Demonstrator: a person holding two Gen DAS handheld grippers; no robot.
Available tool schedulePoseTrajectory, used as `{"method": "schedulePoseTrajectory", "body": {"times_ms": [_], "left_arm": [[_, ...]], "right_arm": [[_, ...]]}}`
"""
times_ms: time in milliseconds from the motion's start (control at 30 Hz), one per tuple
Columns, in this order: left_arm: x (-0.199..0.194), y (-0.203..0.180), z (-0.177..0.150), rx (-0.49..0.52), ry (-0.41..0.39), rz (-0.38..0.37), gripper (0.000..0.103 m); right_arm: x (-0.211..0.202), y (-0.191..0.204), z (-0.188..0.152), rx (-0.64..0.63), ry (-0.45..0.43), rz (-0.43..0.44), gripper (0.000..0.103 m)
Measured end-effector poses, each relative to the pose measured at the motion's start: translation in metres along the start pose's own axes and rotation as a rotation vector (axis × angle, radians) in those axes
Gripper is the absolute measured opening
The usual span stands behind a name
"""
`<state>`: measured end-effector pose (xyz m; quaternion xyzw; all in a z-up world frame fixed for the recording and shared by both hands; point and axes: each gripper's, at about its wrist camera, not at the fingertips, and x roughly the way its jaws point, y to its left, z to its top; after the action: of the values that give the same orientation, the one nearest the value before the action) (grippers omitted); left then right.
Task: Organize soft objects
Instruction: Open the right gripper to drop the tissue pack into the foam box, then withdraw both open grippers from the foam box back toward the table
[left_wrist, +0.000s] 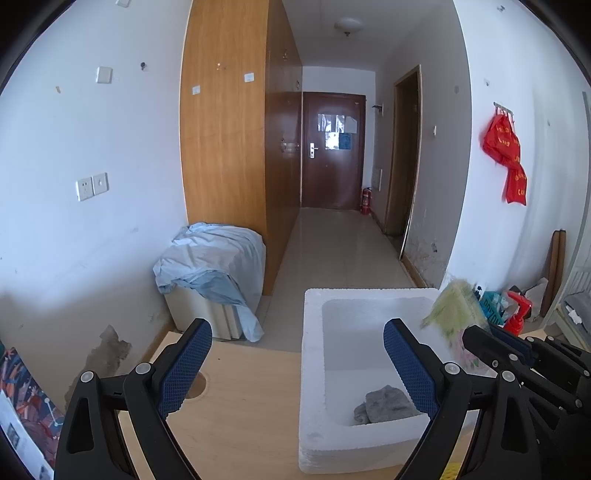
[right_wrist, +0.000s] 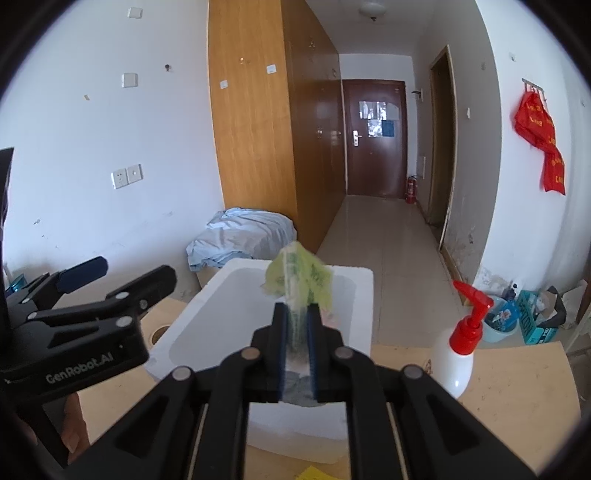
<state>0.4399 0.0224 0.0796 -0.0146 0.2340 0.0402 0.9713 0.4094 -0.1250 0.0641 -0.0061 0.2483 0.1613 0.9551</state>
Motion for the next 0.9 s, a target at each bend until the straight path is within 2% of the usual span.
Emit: {"method": "schedulePoseTrajectory", "body": {"times_ms": [100, 133, 167, 267, 767, 800, 900], "left_arm": [[0.000, 0.000, 0.000, -0.005, 0.002, -0.001, 0.094], [0.000, 0.000, 0.000, -0.006, 0.002, 0.001, 0.094], [0.000, 0.001, 0.000, -0.008, 0.003, 0.003, 0.094], [0.000, 0.002, 0.000, -0.011, 0.007, 0.000, 0.094], [0.003, 0.006, 0.001, -0.015, 0.010, 0.012, 0.094], [0.001, 0.006, 0.001, -0.017, 0.005, 0.015, 0.094], [-0.003, 0.007, 0.000, -0.015, -0.001, 0.017, 0.094]], "right_arm": [[-0.003, -0.001, 0.000, 0.006, -0.015, -0.011, 0.046], [-0.005, -0.001, 0.000, 0.007, -0.027, -0.018, 0.063], [-0.008, 0.000, 0.000, 0.002, -0.048, -0.036, 0.071], [-0.013, 0.002, 0.001, -0.012, -0.068, -0.040, 0.075], [-0.011, 0.002, 0.001, -0.009, -0.054, -0.030, 0.076], [-0.012, 0.001, 0.001, -0.006, -0.053, -0.027, 0.076], [-0.014, 0.001, -0.001, -0.004, -0.057, -0.025, 0.089]]}}
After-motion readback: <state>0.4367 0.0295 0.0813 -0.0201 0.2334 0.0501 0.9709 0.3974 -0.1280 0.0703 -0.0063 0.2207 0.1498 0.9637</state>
